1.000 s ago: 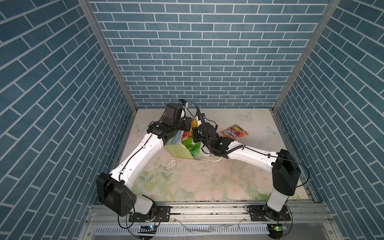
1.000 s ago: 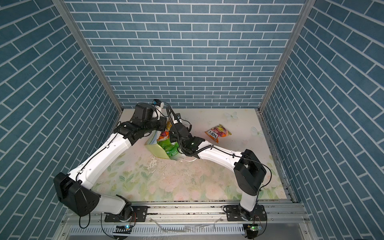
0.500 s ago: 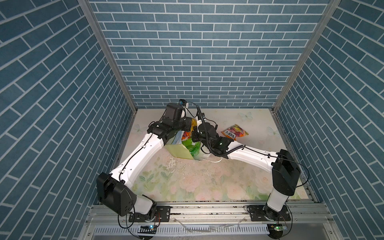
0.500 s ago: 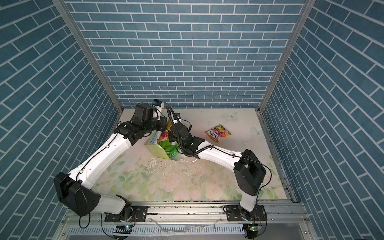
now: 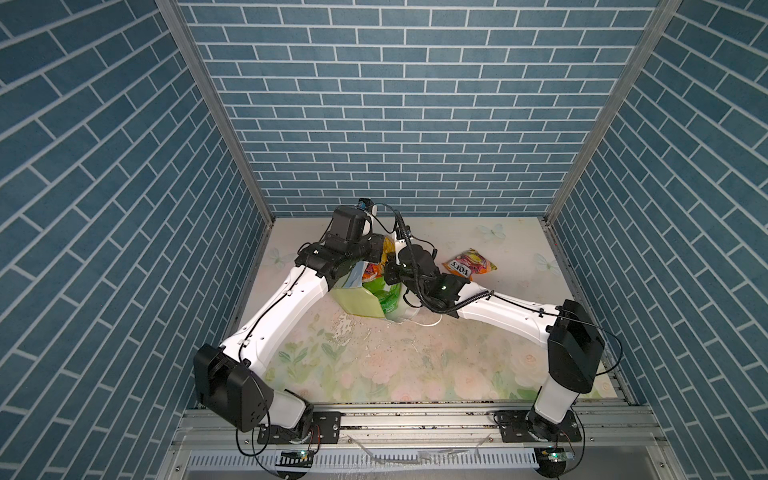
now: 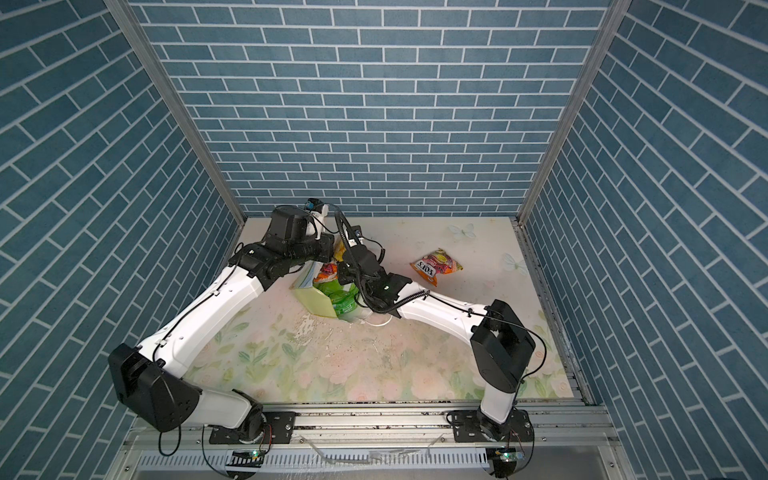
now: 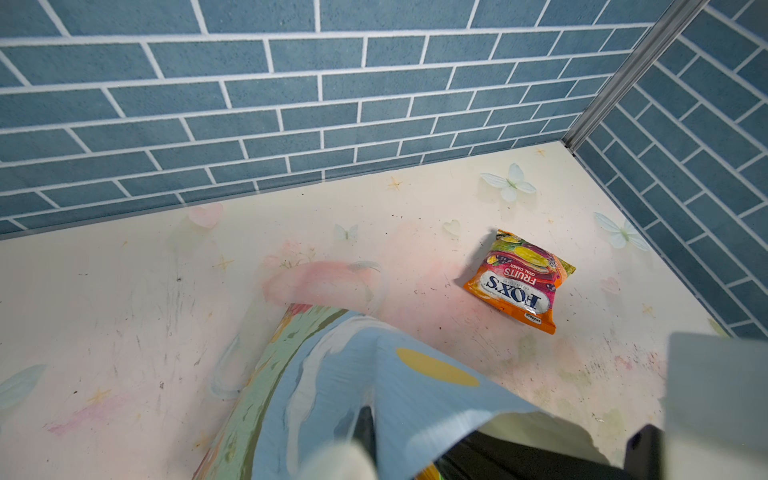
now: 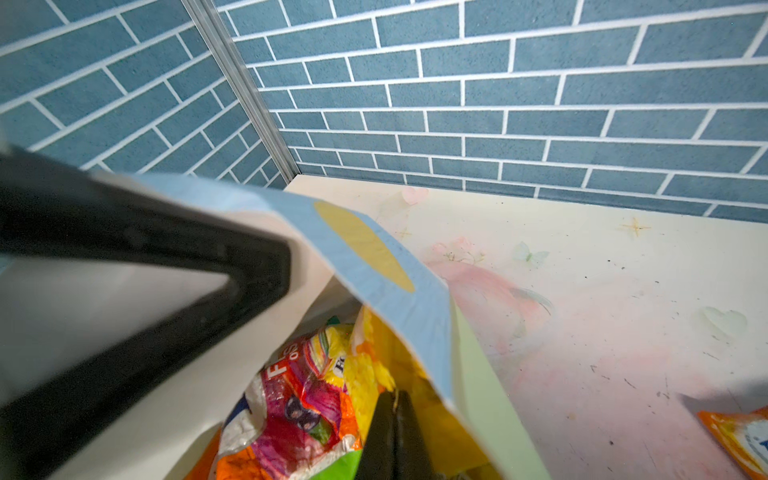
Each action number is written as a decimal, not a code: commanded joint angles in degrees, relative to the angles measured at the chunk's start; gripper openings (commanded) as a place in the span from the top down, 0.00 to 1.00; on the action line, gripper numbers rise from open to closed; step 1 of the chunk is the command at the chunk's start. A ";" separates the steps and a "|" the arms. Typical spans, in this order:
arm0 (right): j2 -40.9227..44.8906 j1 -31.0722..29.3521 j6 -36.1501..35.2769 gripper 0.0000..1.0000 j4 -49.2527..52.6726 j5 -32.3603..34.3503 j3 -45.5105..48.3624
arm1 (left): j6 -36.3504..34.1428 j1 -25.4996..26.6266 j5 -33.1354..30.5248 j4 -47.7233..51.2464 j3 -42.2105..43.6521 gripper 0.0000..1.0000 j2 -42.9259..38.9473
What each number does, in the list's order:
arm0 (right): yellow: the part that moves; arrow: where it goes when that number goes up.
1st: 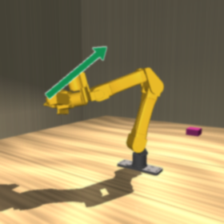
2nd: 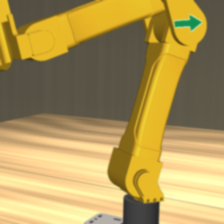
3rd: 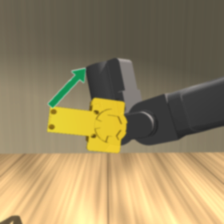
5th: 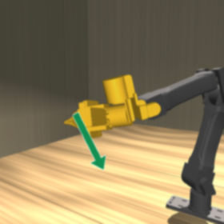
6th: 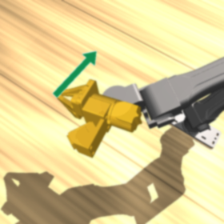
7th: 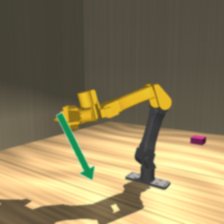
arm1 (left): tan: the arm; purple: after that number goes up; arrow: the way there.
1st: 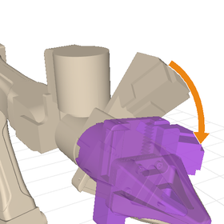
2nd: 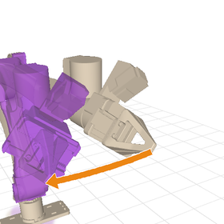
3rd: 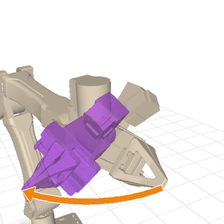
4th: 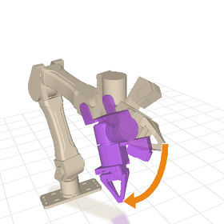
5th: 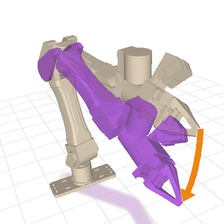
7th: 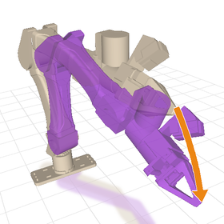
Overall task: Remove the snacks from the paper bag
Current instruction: 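Reach the right gripper deeper into the bag among the packets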
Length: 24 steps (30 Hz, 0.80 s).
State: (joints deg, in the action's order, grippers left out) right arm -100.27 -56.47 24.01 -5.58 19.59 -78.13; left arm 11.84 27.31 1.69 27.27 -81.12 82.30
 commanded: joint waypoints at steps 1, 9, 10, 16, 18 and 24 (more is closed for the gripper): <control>2.51 0.22 0.95 1.00 -0.29 -0.32 0.69 | 0.27 0.38 -0.64 -3.80 -2.01 1.00 -0.36; 2.93 0.17 1.06 1.00 -0.30 -0.53 0.81 | 0.05 0.44 -1.54 -3.37 -2.01 1.00 -0.21; 2.89 0.21 0.91 1.00 -0.22 -0.52 0.55 | -0.04 0.45 -1.88 -3.20 -2.07 1.00 -0.26; 2.42 0.16 0.76 1.00 1.74 -1.04 -0.86 | -0.74 0.42 -4.20 -2.66 -2.16 1.00 -0.81; 2.69 0.21 0.95 1.00 1.57 -1.38 -0.78 | -0.80 0.43 -4.39 -2.58 -2.25 1.00 -0.85; 3.59 0.22 0.95 1.00 1.52 -1.92 -0.53 | -0.75 0.38 -4.41 -2.41 -2.32 1.00 -0.82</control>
State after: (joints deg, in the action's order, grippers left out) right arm -99.46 -56.45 24.14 -4.71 18.35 -77.87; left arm 11.53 27.57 -0.89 27.24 -81.19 82.30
